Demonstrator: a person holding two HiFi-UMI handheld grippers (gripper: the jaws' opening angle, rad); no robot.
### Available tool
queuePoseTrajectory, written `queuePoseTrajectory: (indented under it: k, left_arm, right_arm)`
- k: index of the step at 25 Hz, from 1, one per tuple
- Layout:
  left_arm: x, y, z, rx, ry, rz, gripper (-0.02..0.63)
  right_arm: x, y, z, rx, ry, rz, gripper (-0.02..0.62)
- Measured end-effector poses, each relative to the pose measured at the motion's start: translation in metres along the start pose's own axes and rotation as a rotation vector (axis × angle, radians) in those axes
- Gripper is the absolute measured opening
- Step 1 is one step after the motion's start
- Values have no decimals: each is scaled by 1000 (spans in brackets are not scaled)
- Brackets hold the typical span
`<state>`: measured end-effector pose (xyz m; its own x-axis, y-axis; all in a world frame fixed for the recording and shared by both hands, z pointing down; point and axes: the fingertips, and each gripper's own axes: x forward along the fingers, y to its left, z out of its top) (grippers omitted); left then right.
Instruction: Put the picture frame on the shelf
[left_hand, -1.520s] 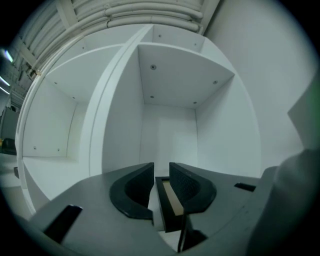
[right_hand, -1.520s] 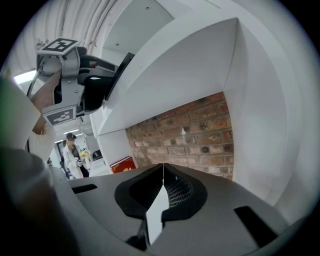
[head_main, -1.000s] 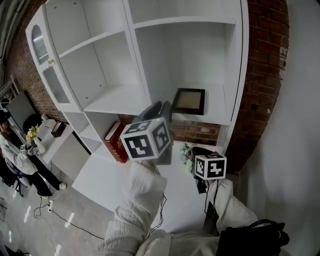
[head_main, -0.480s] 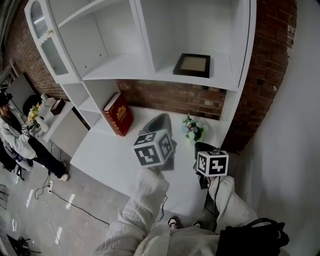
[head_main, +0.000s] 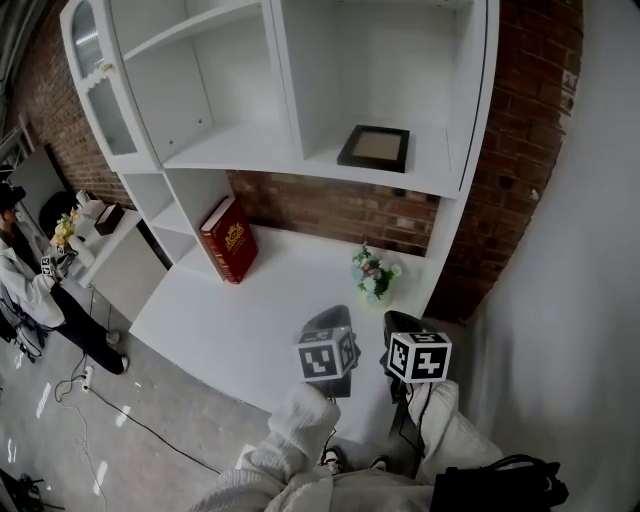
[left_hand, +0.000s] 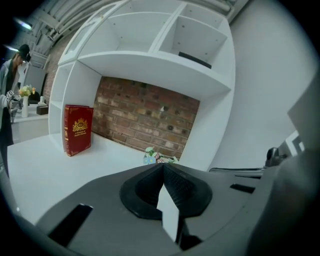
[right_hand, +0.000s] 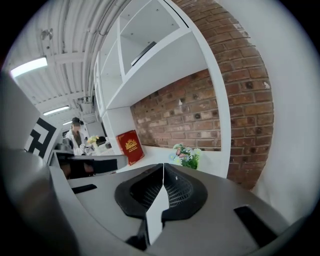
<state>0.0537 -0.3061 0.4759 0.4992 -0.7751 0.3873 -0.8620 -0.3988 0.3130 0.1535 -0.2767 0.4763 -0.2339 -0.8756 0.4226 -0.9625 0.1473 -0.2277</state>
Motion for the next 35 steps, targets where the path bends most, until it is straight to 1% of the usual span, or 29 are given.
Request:
queuePoseTrajectory:
  k: [3,9,14,18,23,28,30,35]
  left_arm:
    - [3,-6,-7,12,20,-8,9]
    - [5,-16,0,49,17,-29,9]
    - [8,-17,4,58,11,-31,9]
    - [12,-19,5,68,13,-30,9]
    - [15,-25,6,75,18,-48,9]
    - [15,-30,16,90,-13,-53,9]
    - [14,-32,17,89,-14,-57,9]
    - [16,-31,5,63,24,-66,9]
  right_arm:
    - [-2,-3,-1,4,1,-2,25]
    - [-2,1,9,3,-21,12,24]
    - [-5,0,19,-56,-40,-15,23]
    - [-7,-2,26,-59,-62,-16,23]
    - [-8,-6,26,-50,-66,-25,23]
    - [-8,-9,25,-65,-59,-24,23]
    - [-9,-9,25,-70,-60,-24,23]
    - [-11,-7,27,-79,-63,-26,23]
